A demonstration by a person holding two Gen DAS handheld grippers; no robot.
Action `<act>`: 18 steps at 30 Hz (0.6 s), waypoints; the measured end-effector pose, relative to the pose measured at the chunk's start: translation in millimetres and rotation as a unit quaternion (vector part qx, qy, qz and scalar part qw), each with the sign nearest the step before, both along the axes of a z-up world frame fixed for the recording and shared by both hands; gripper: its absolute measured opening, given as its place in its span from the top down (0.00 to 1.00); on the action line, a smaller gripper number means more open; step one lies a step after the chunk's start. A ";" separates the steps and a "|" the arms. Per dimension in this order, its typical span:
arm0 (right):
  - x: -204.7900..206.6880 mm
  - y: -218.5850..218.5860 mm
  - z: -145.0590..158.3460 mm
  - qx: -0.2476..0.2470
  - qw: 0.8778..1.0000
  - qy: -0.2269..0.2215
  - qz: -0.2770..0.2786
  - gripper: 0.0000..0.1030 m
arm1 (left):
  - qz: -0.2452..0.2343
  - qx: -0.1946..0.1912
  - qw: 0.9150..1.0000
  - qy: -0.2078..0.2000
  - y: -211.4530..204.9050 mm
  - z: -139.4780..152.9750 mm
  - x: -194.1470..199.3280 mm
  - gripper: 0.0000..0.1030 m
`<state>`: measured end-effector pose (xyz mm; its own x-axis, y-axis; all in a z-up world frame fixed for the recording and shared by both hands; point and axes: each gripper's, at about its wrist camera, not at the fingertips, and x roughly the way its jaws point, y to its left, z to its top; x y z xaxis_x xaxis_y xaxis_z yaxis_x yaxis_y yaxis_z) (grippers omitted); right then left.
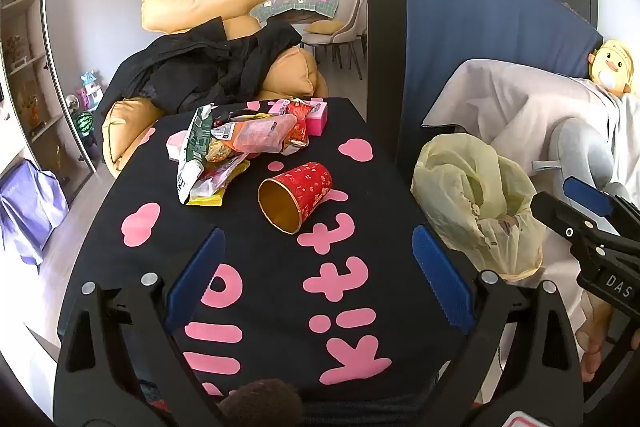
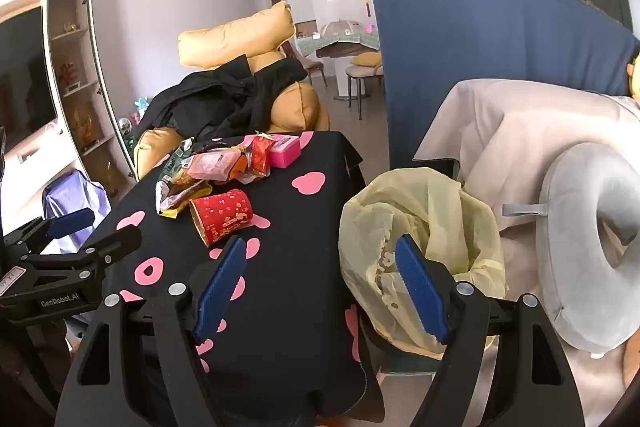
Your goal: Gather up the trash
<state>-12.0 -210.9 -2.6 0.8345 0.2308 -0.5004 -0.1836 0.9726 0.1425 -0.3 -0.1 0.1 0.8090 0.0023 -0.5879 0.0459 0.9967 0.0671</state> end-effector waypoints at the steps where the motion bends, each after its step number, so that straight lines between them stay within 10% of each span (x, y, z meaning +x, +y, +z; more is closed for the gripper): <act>1: -0.4 0.6 -0.1 -0.001 1.000 0.000 0.000 0.29 | 0.000 0.001 1.000 0.001 -0.1 -0.1 0.1 0.12; 18: 2.3 -1.3 -2.3 0.002 1.000 0.007 -0.001 0.29 | -0.002 0.000 1.000 0.001 2.3 -3.5 3.2 0.12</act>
<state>-9.7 -212.1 -4.9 0.8284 0.2307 -0.5105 -0.1793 0.9725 0.1486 3.0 2.2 -3.4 0.8077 -0.0009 -0.5896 0.0499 0.9965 0.0669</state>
